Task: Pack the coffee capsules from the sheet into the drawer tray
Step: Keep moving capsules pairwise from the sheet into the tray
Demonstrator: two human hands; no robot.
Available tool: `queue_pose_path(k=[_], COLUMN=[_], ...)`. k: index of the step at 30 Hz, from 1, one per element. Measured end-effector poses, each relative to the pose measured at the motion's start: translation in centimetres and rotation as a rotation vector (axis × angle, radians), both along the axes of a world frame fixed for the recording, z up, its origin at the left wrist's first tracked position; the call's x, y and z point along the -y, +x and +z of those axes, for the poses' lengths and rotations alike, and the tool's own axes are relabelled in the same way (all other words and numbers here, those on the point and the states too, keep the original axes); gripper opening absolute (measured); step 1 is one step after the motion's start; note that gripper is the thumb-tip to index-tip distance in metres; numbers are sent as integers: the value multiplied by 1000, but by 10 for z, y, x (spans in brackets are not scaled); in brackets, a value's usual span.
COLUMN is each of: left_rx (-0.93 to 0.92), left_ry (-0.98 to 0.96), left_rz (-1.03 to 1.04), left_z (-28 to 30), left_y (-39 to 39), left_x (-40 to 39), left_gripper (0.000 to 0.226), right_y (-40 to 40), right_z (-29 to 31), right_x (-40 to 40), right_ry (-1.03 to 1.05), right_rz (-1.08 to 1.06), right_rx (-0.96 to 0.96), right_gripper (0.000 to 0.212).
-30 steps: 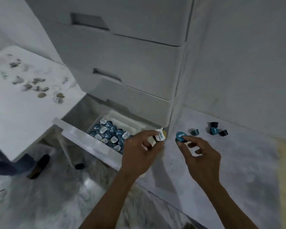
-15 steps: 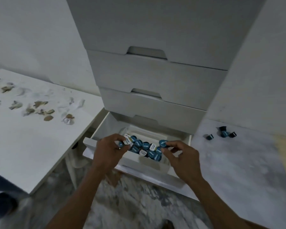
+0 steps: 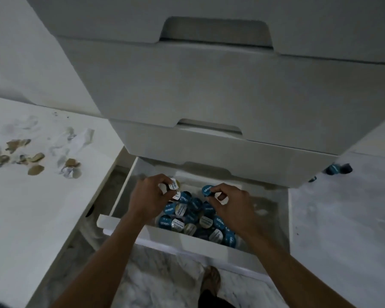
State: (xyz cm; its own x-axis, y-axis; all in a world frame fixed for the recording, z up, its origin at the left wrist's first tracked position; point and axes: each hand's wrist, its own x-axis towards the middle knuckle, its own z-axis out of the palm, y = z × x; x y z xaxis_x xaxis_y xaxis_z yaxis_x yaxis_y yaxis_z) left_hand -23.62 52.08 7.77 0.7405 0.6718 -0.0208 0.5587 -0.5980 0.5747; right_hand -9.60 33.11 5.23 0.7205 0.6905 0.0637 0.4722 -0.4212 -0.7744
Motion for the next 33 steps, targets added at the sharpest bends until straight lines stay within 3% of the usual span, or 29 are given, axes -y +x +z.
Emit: queue_pose_path(k=[13, 33], left_rx=[-140, -195], left_ry=[-109, -129], left_rz=[-188, -244], left_z=[-55, -58], left_y=[41, 47], left_x=[-31, -32], left_gripper=[16, 18], right_y=[14, 6], right_z=[-42, -59], right_x=[-35, -65], right_ry=[-174, -351], right_rz=[-1, 54], right_rx=[-36, 212], right_gripper=[20, 20])
